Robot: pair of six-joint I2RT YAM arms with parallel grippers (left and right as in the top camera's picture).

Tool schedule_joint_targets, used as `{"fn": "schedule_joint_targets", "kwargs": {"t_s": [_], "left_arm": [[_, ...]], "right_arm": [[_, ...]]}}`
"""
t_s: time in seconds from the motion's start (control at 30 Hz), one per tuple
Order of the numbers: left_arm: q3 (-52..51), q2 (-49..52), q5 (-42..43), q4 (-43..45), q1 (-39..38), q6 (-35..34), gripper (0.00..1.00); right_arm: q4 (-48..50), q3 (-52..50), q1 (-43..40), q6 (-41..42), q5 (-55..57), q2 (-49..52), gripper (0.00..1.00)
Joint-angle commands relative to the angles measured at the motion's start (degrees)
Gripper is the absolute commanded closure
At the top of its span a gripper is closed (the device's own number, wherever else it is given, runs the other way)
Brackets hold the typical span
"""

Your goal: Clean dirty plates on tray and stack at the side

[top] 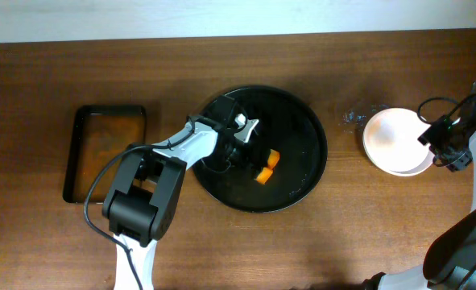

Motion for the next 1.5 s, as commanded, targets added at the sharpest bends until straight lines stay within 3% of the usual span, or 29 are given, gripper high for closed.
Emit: {"fn": "schedule_joint_targets", "kwargs": {"t_s": [0.0,0.23,0.4,0.57,0.7,0.83,0.97,1.03,1.17,1.37,1.4,1.47], "left_arm": [[-0.9,1.22,-19.82,-2.29,-0.04,0.83,1.0],[0.31,-1.55,-20.79,-3.78,-0.04,0.02,0.99],[0.35,-12.46,-21.84,-4.28,-0.02,0.04,0.99],[0.35,-20.33,-40.19,-10.51,0.26,0.02,0.99],[0.35,-21.81,-42.56,-12.48,0.39,-0.72,1.0],[0.35,-22.1,-50.73,-17.29,0.39,-7.63,0.99],[0.26,-22.43,-48.96,-17.9,0.35,-10.16,1.0],[0.5,-21.59,-47.41,-14.69,0.35,-5.2,1.0],[1.16,-22.12,-54.95,-17.49,0.07,-7.93,0.99],[1.16,-26.84,-55.3,-20.0,5.84,-9.42,1.0],[1.16,-27.8,-54.36,-20.04,8.15,-7.89,0.99],[1.16,-28.98,-44.94,-19.8,14.75,1.73,0.99]], "right_arm": [[-0.55,0.22,-0.24,-0.72,-0.74,0.39,0.45],[-0.7,0.22,-0.26,-1.05,-2.03,0.39,0.45],[-0.42,0.22,-0.26,-5.44,-6.86,0.39,0.45],[0.35,0.28,-0.07,-12.5,-24.0,0.39,0.45],[-0.76,0.28,2.64,-14.6,-25.99,0.39,0.45],[-2.21,0.28,8.76,-17.51,-25.77,0.39,0.45],[-2.49,0.28,14.21,-17.49,-24.87,0.39,0.45],[-2.47,0.28,15.89,-17.46,-24.26,0.39,0.46],[-3.76,0.28,18.8,-17.51,-20.9,0.39,0.46],[-6.6,0.28,22.67,-17.53,-16.28,0.33,0.46],[-7.19,0.28,23.08,-17.53,-15.26,0.24,0.46],[-8.02,0.28,24.06,-17.53,-14.32,0.17,0.46]]}}
